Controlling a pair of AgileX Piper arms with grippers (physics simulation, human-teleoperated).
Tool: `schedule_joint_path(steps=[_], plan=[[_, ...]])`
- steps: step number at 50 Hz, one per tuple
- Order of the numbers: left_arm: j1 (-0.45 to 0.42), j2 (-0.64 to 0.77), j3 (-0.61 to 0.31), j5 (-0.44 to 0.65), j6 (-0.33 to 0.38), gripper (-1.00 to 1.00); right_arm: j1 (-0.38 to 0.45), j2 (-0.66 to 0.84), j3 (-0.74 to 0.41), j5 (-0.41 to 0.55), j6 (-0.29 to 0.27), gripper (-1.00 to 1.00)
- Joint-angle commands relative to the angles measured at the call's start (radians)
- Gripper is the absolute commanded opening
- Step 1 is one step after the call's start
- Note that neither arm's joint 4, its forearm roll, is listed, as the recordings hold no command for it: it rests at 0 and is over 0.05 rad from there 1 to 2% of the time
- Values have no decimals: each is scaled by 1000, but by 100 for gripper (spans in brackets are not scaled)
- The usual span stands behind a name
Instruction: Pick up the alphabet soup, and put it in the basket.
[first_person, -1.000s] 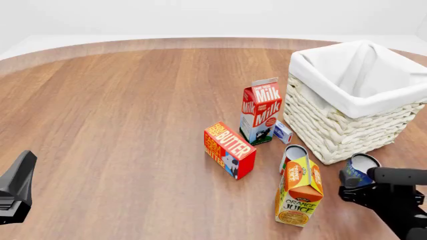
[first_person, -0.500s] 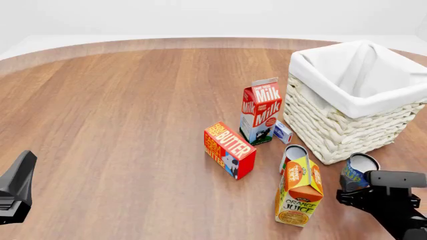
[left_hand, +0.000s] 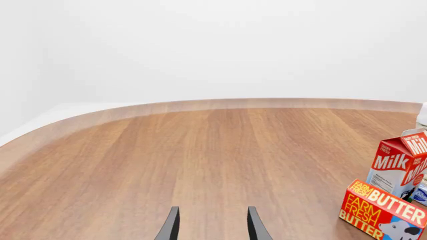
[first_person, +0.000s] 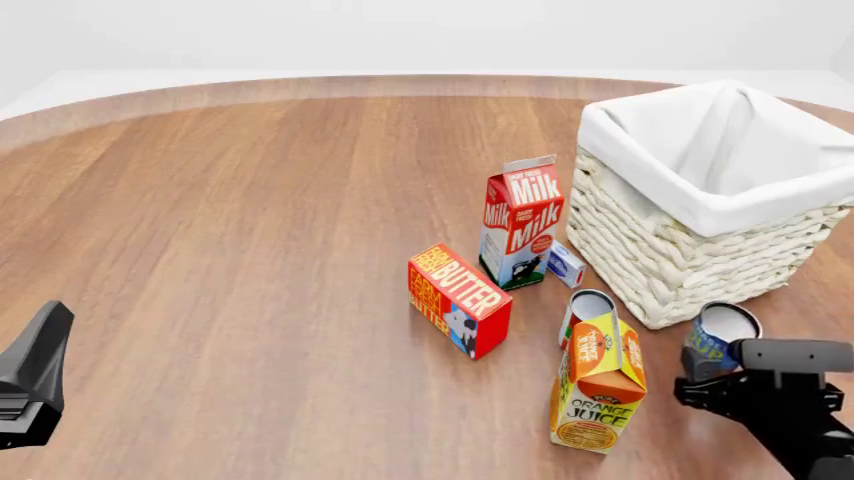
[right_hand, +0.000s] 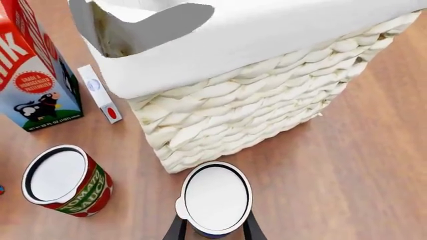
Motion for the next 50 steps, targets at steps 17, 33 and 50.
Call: schedule_joint_path(steps=[17,33,50], plan=[[0,0,0,0,0,100,12,-337,0,280,-2,-100],[0,0,0,0,0,100,16,-562,0,472,-20,-100],[0,0,0,0,0,100,19,-731,0,598,-33,-100]])
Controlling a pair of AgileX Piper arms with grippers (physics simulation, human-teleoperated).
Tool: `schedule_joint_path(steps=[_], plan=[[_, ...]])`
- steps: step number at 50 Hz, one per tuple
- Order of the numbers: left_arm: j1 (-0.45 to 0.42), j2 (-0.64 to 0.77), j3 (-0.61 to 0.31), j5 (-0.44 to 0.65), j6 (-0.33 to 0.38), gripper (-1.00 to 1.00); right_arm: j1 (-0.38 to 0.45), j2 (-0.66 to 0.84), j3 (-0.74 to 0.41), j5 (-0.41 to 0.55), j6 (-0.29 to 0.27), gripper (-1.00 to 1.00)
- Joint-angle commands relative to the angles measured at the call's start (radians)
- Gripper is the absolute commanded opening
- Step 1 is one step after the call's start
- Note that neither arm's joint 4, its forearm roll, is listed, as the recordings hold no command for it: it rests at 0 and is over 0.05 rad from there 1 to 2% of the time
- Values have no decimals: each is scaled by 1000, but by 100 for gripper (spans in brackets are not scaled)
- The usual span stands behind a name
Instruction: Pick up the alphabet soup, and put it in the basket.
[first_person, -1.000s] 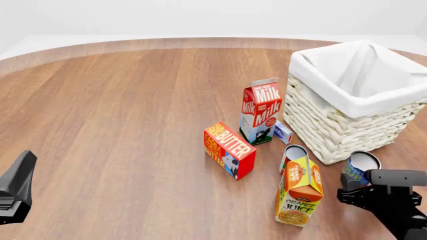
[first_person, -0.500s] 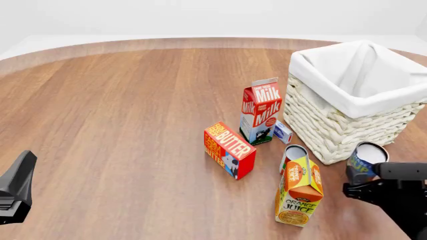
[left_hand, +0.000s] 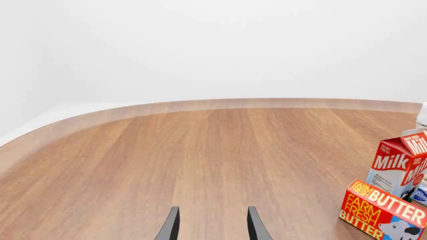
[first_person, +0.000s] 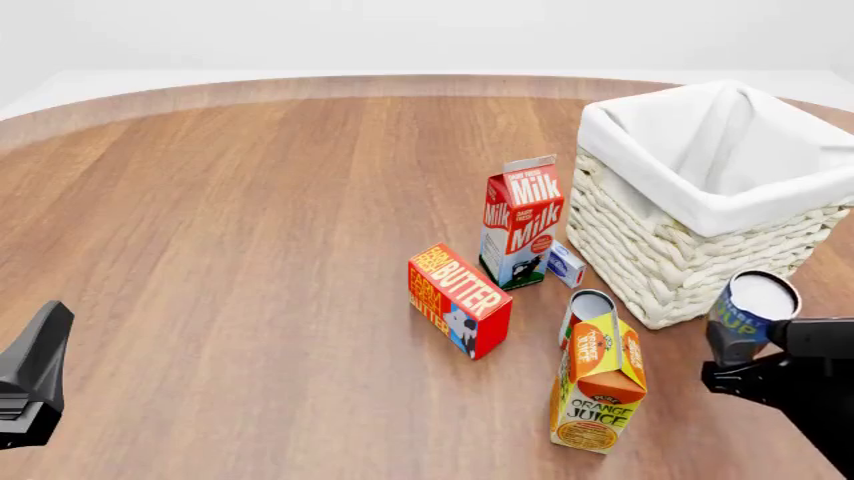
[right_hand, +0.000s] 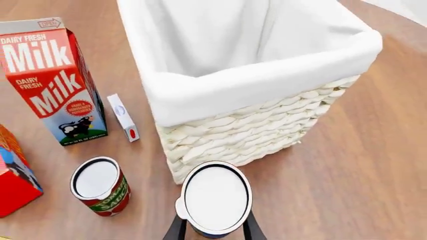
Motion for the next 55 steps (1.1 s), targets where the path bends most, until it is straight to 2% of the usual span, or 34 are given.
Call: schedule_joint_path(steps=[1,14,27,55], plan=[[0,0,0,0,0,100,5,-115,0,83,10,-100],[0,0,0,0,0,100,5,-219,-1,148,6,-100],[0,0,0,0,0,100,5,-227,0,130,12,-100],[0,0,0,0,0,100,16,-375,-87,281,0,-100]])
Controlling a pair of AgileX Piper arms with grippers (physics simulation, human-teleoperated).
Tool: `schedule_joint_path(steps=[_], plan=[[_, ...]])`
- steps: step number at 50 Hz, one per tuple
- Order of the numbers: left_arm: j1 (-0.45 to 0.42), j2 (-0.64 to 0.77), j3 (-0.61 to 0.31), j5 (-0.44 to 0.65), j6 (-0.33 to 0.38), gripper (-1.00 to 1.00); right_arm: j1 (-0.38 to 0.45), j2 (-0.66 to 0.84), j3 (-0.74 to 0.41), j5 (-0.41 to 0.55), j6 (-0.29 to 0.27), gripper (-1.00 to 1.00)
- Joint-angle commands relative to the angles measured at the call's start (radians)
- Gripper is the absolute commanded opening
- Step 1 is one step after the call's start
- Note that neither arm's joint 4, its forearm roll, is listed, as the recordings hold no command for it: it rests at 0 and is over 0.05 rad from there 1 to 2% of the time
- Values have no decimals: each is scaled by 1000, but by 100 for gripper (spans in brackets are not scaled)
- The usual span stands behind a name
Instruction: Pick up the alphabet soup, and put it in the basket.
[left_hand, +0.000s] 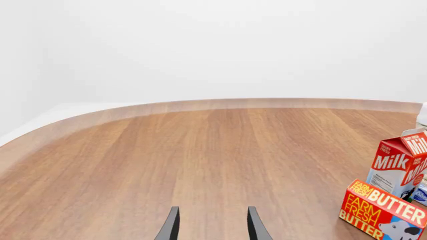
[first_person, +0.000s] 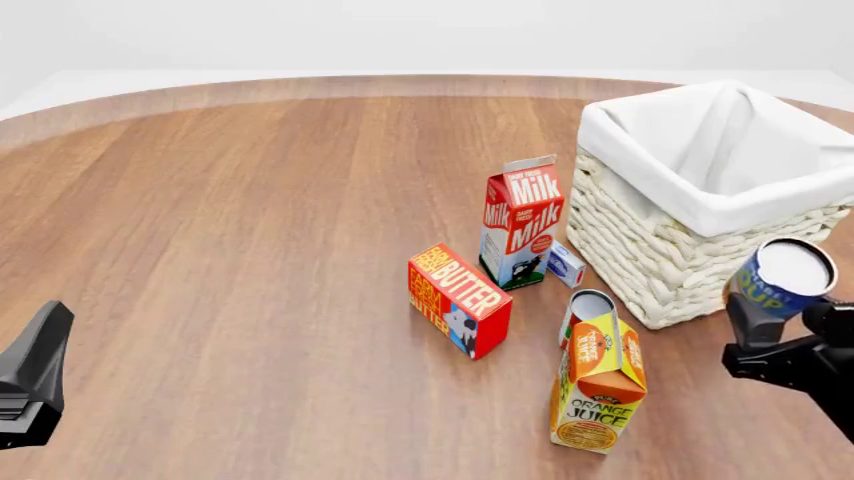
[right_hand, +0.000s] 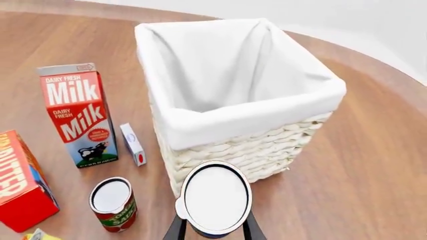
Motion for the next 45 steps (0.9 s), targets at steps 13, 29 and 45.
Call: schedule_joint_path(steps=[13,29,45], plan=[[0,0,0,0,0,100,9,-89,-85,93,15,-100],[0,0,0,0,0,100,12,-103,-145,132,2,-100],[0,0,0,0,0,100,15,-108,-192,155,-6,-100]])
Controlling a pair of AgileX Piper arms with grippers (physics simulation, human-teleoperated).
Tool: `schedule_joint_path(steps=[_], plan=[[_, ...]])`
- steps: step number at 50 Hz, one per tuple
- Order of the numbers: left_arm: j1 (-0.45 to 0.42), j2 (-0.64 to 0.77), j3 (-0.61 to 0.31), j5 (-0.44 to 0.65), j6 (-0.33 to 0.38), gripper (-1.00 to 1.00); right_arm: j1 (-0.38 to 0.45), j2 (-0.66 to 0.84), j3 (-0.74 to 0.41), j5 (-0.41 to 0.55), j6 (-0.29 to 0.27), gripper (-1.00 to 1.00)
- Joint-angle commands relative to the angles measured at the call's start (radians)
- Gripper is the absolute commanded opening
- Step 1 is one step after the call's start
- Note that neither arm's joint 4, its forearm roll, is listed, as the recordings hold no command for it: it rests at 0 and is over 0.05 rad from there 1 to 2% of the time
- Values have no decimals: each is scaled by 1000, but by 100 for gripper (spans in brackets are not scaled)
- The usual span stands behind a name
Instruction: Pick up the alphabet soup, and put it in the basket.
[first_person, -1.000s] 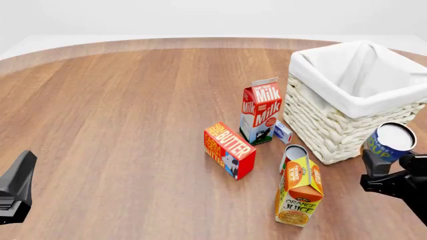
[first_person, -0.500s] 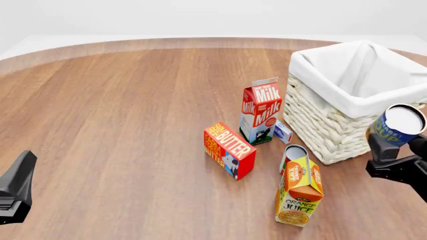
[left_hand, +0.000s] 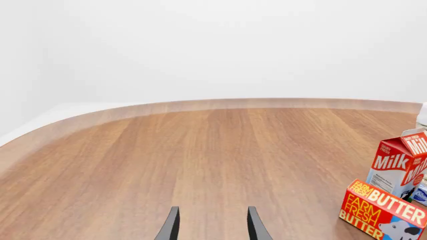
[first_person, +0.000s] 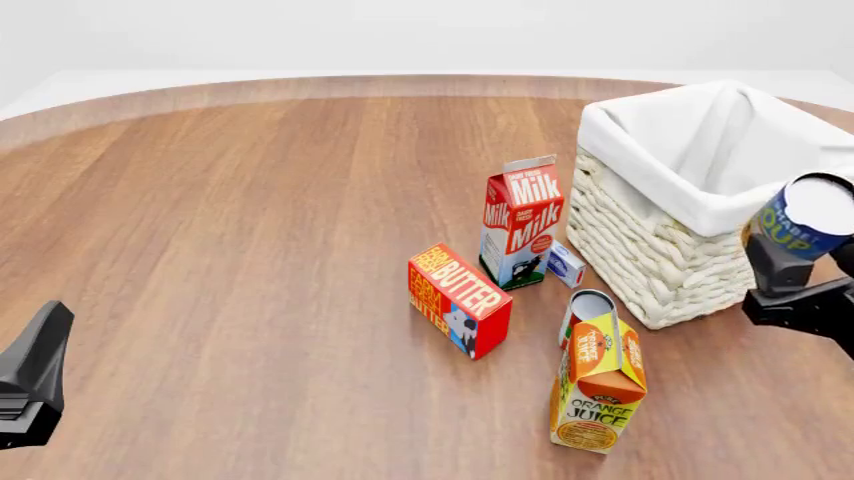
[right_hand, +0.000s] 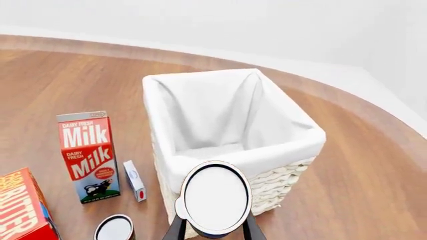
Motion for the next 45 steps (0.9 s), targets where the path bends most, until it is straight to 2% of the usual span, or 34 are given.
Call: schedule_joint_path(steps=[1,18,45], plan=[[0,0,0,0,0,100,2,-15,-43,21,10,-100],[0,0,0,0,0,100,4,-66,-118,113,-14,-100],[0,0,0,0,0,100,12,-59,-201,145,-51,-100]])
